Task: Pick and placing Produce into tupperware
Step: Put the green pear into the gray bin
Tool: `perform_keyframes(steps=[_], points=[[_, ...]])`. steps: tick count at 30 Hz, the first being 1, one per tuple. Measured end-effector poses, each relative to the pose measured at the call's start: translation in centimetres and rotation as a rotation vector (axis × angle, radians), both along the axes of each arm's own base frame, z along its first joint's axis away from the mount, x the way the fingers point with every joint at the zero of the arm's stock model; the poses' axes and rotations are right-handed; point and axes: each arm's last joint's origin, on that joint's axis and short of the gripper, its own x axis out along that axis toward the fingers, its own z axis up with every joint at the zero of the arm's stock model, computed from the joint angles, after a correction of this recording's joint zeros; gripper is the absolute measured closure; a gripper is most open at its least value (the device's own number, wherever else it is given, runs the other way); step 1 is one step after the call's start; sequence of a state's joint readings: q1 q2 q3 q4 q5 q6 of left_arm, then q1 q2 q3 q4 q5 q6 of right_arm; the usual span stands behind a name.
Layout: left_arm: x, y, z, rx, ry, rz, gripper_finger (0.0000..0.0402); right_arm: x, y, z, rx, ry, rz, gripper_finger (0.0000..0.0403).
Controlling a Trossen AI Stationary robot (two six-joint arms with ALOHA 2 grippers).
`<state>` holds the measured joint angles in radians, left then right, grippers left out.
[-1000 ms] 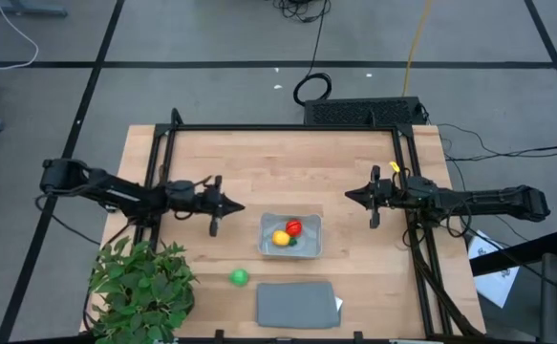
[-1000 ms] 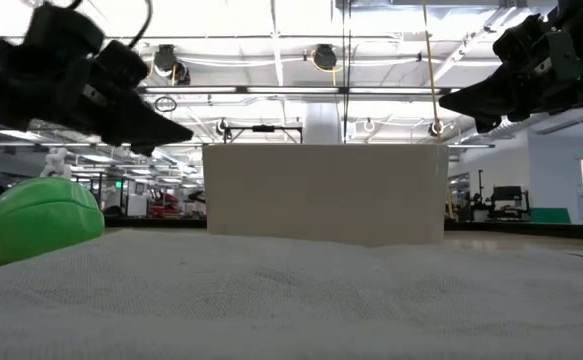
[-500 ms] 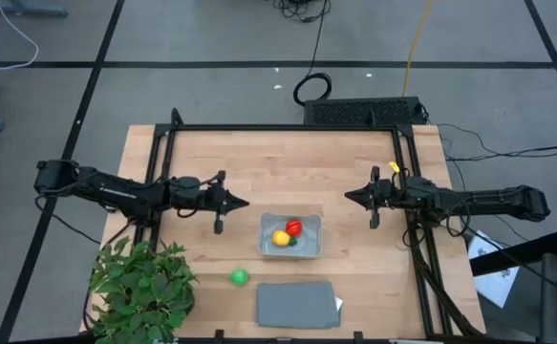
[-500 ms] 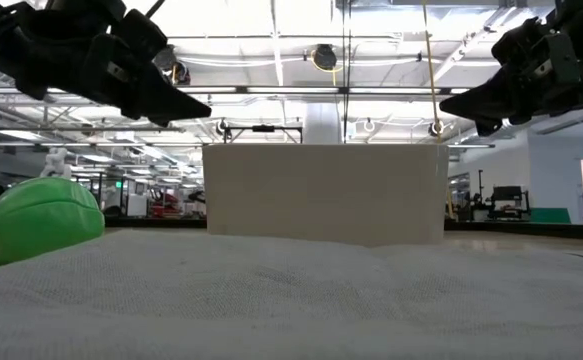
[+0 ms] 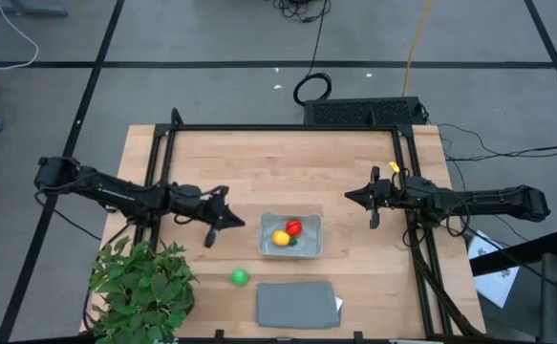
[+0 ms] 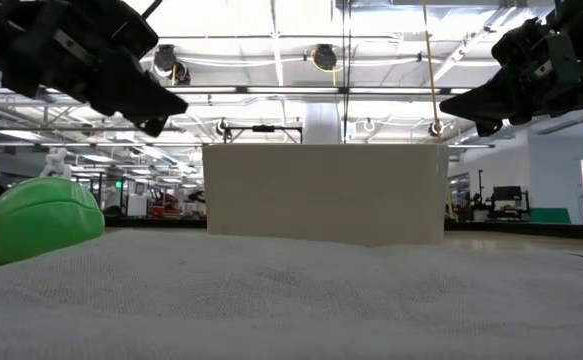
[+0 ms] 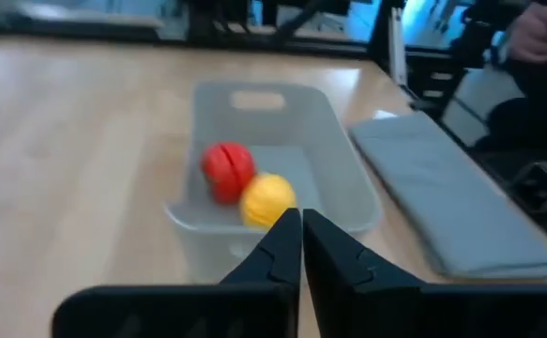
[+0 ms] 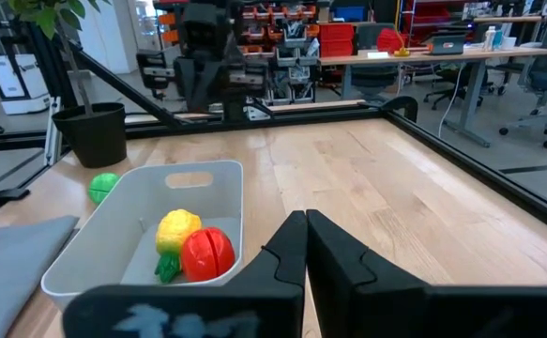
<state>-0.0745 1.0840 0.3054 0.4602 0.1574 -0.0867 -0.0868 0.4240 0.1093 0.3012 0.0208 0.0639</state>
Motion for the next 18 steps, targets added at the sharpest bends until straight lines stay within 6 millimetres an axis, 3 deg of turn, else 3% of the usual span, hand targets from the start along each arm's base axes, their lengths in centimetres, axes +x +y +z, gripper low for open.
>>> perform_keyframes(steps=[9,18], points=[[-0.7,-2.5,-0.9,-0.119,0.138,-0.073,0.0317,0.0,0.0,0.0,0.003,0.002,-0.001,0.0403],[-1.2,-4.1,-0.8,-0.187,0.161,-0.130,0.0179,0.0,0.0,0.0,0.010,0.001,-0.001,0.0403]])
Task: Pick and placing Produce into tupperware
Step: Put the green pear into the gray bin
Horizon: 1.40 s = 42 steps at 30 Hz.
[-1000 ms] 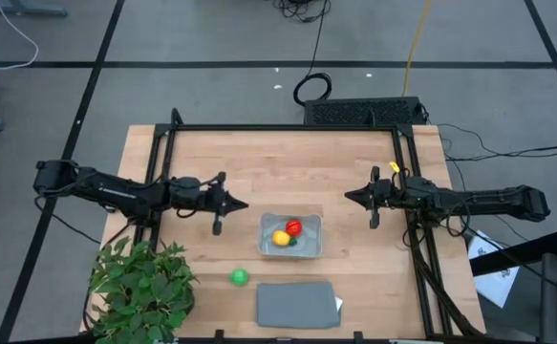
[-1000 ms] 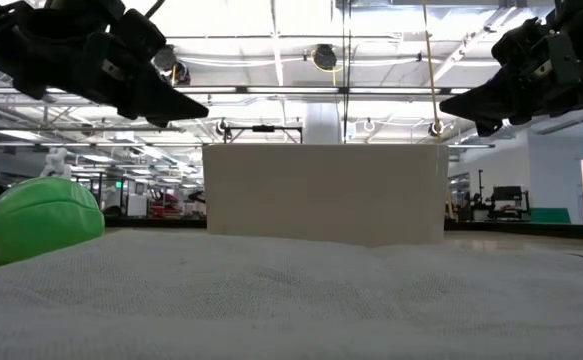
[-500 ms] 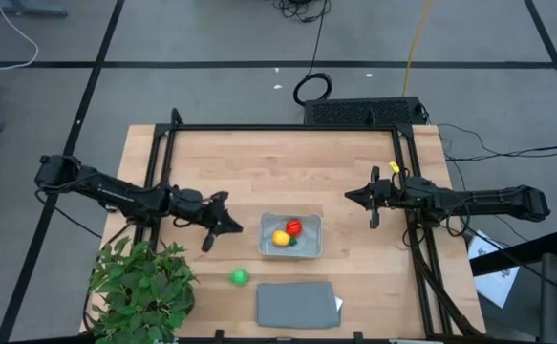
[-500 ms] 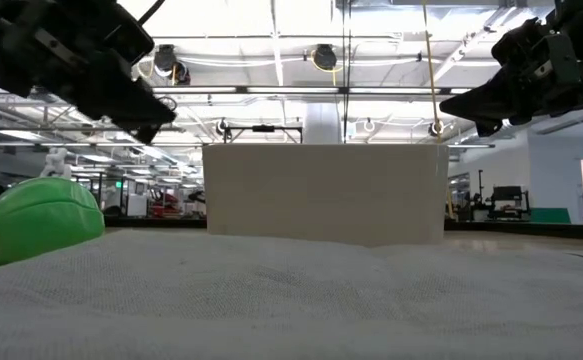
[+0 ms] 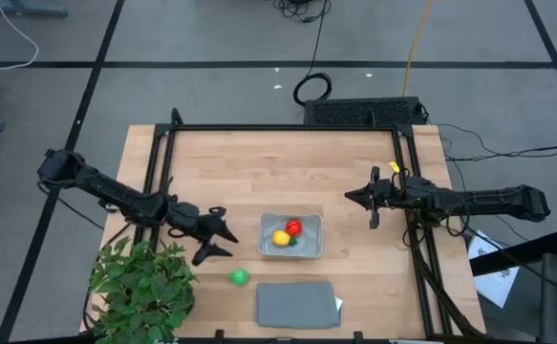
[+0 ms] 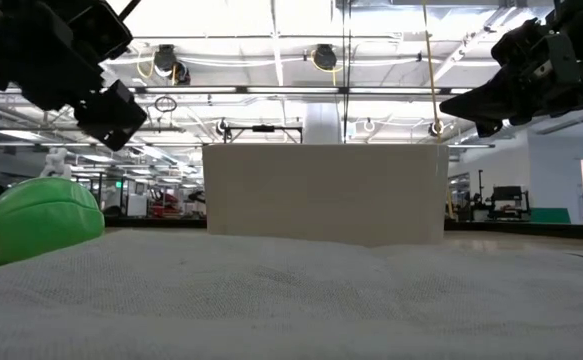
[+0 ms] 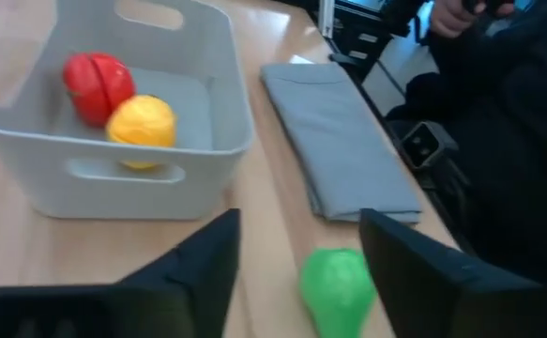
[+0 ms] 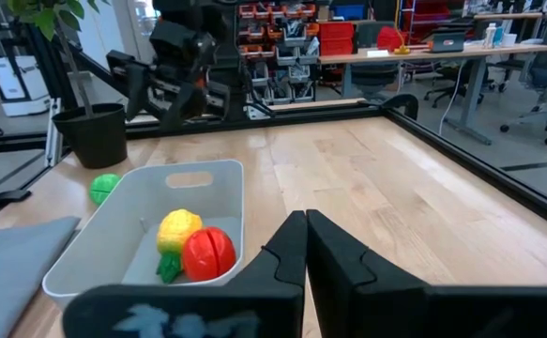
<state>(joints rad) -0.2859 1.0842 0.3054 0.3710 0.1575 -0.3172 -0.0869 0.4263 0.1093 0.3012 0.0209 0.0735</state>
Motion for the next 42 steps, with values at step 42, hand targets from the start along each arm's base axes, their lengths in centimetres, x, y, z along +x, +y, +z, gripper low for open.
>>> perform_keyframes(steps=[42], points=[[4.0,-6.7,-1.5,0.037,0.338,-0.051,0.0055,0.0,0.0,-0.1,0.019,0.003,-0.003,0.0403]])
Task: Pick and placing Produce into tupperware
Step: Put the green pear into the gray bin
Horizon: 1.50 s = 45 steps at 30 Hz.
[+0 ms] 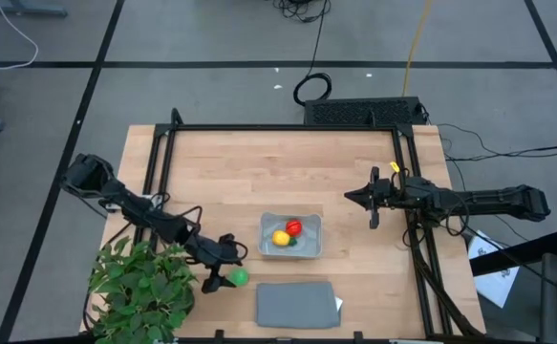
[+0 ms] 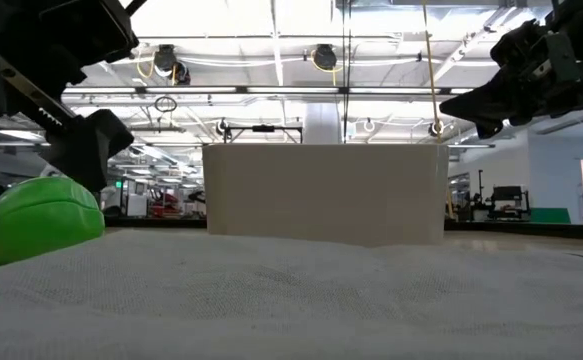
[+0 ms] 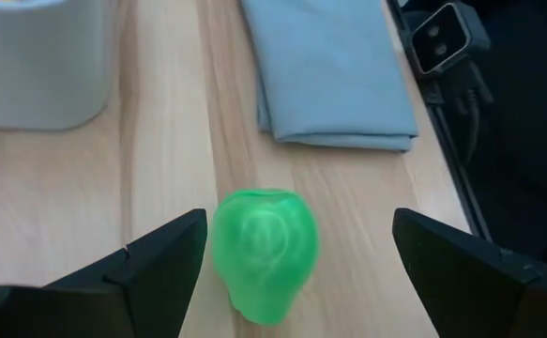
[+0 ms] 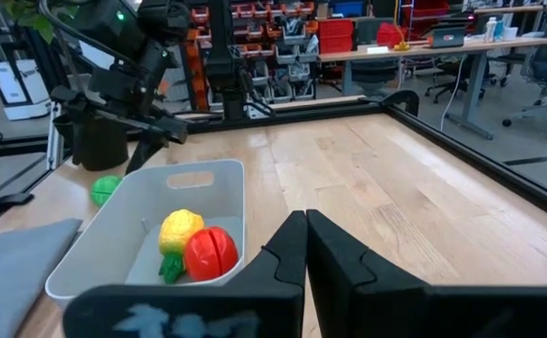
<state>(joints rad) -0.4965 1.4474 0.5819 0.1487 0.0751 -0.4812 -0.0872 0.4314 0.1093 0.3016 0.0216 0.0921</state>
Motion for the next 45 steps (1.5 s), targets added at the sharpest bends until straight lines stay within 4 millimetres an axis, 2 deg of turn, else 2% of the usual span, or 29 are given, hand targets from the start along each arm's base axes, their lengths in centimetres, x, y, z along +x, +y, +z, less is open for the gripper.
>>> perform_keyframes(steps=[14,23,37,45], points=[[-0.5,-0.5,-0.2,0.074,-0.015,0.038,0.0055,0.1,0.0,-0.1,0.002,0.009,0.000,0.0403],[-0.2,-0.8,-1.6,0.093,0.023,0.034,0.0055,0.1,0.0,-0.1,0.005,0.010,0.000,0.0403],[0.0,-1.3,-1.5,0.088,-0.029,0.038,0.0055,0.1,0.0,-0.2,0.006,0.011,0.000,0.0403],[0.4,-1.8,-3.9,0.094,0.029,0.023,0.0055,0.1,0.0,-0.2,0.006,0.012,0.000,0.0403]])
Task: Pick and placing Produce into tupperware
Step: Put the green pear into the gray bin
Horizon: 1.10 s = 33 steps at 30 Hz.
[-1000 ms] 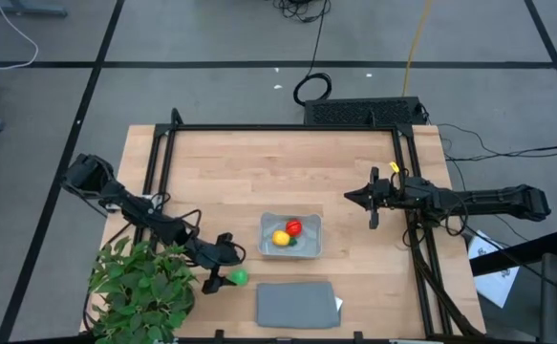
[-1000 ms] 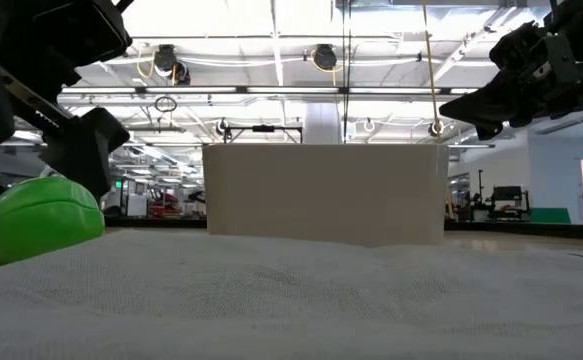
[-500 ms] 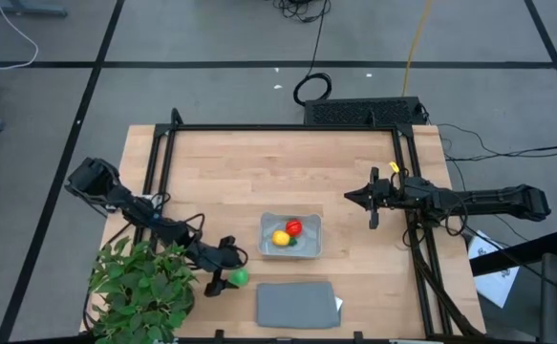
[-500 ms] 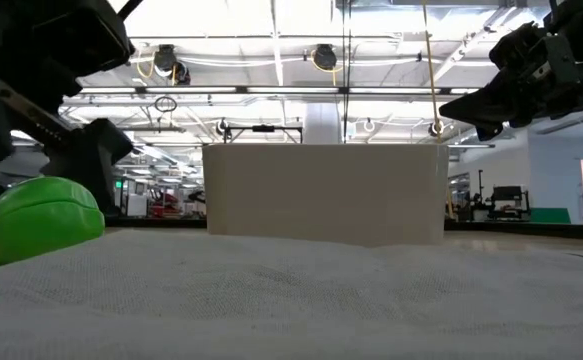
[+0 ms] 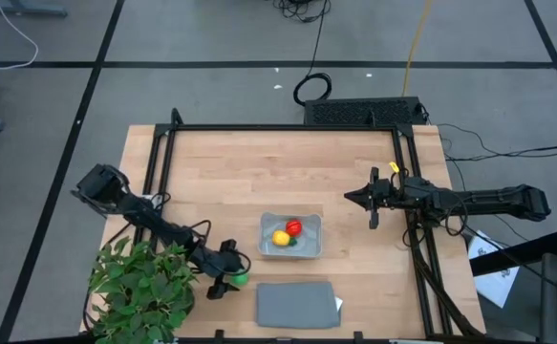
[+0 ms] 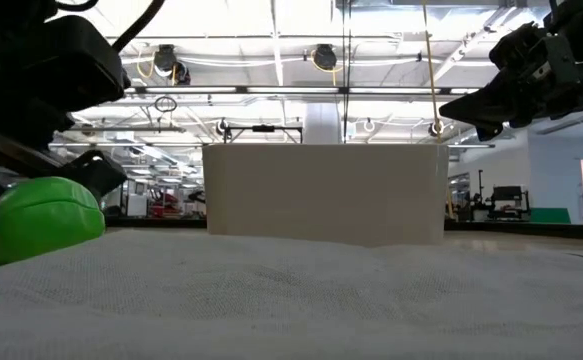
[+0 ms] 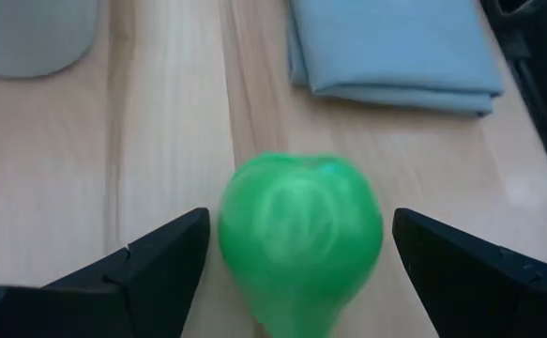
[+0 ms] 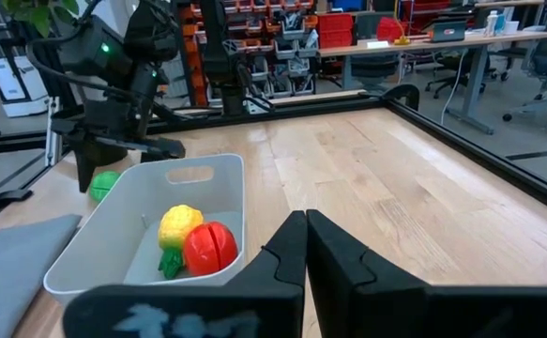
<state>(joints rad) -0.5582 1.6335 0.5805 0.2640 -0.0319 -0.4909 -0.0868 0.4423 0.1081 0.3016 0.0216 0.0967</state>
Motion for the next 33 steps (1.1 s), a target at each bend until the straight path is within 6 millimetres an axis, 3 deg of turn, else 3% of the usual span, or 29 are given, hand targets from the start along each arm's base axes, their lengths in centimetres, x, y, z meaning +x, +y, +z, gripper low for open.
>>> perform_keyframes(steps=[13,26,33], points=[[0.25,-0.03,-0.39,0.031,-0.020,-0.021,0.0063,0.08,-0.01,-0.13,0.013,0.011,-0.001,0.0403],[0.46,0.53,-0.44,0.044,-0.011,-0.025,0.0192,0.09,-0.01,-0.14,0.013,0.012,-0.001,0.0403],[0.47,0.78,-0.14,0.096,-0.048,-0.084,0.0172,0.09,-0.01,-0.14,0.013,0.012,-0.001,0.0403]])
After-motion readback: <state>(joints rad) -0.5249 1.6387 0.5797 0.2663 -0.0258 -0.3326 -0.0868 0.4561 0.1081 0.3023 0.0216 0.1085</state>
